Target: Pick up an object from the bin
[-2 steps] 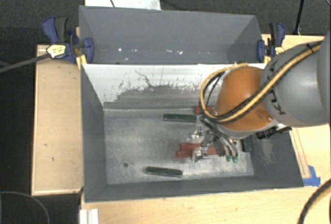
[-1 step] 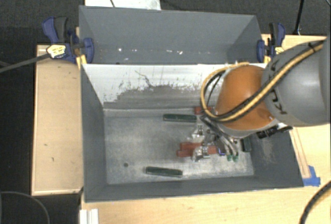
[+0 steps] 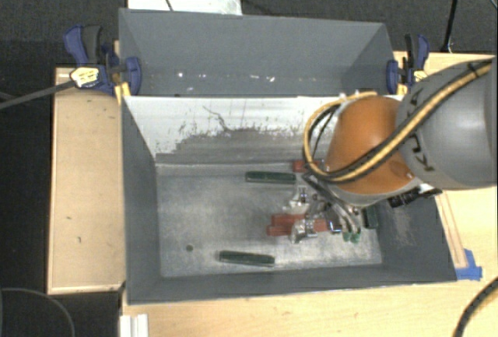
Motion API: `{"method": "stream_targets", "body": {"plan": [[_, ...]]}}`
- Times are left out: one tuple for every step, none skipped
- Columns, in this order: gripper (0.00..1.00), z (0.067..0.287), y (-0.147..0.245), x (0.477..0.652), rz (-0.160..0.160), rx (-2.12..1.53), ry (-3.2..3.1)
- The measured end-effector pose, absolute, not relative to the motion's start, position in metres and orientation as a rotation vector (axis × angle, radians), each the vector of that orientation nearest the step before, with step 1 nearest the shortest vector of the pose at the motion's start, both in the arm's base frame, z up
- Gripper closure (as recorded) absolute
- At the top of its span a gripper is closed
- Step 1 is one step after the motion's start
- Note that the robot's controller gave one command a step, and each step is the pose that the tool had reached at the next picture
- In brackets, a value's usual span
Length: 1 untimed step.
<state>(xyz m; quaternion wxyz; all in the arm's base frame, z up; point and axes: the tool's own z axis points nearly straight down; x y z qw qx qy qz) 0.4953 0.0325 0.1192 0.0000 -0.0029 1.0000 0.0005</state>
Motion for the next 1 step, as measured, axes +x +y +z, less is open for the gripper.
{"method": "stream_targets", "body": {"plan": [[1.00, 0.1275, 0.0325, 0.4956, 0.002, -0.011, 3.140]]}}
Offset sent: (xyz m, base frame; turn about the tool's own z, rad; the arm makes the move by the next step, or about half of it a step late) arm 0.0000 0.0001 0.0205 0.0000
